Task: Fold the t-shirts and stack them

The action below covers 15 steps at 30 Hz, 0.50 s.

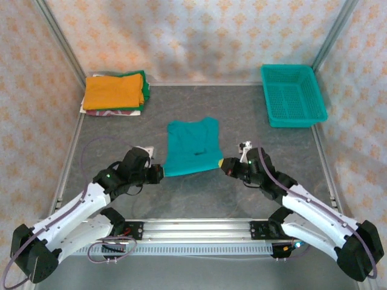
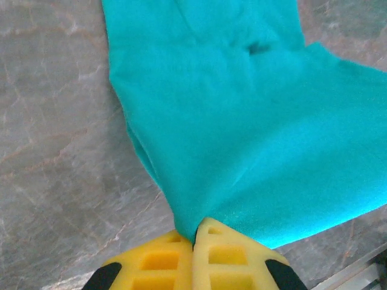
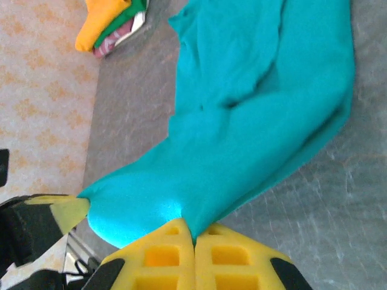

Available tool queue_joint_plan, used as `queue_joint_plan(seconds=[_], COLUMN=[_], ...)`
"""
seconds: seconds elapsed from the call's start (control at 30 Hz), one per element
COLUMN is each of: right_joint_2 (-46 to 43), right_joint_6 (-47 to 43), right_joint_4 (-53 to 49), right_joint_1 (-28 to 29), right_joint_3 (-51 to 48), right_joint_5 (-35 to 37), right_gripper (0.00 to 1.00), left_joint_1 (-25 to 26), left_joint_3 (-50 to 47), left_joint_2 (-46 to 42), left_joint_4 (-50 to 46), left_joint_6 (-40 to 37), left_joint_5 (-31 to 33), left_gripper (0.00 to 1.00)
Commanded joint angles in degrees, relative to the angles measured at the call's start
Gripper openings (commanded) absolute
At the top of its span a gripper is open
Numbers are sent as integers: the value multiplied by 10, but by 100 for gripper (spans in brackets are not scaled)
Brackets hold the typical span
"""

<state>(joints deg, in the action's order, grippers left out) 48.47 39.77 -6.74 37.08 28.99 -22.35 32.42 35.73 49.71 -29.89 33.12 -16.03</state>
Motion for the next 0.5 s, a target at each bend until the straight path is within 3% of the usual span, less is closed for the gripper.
queue_joint_plan(seconds=[0.0,0.23,0.47], right_joint_2=[44,170,284], right_joint_6=[-28,-36,-74], right_joint_4=[-32,-3,-4], right_joint_1=[-7,-58,-120], right_joint_3=[57,142,227], right_joint_5=[69,77,25], right_gripper=[0,0,0], left_joint_1=[-25,-88,-140], left_joint_3=[83,187,287], left_joint_2=[51,169,301], left_joint_4=[-31,-5,-12], left_joint_6=[-34,-79,-143], left_joint_5=[14,-7,-19], left_gripper=[0,0,0])
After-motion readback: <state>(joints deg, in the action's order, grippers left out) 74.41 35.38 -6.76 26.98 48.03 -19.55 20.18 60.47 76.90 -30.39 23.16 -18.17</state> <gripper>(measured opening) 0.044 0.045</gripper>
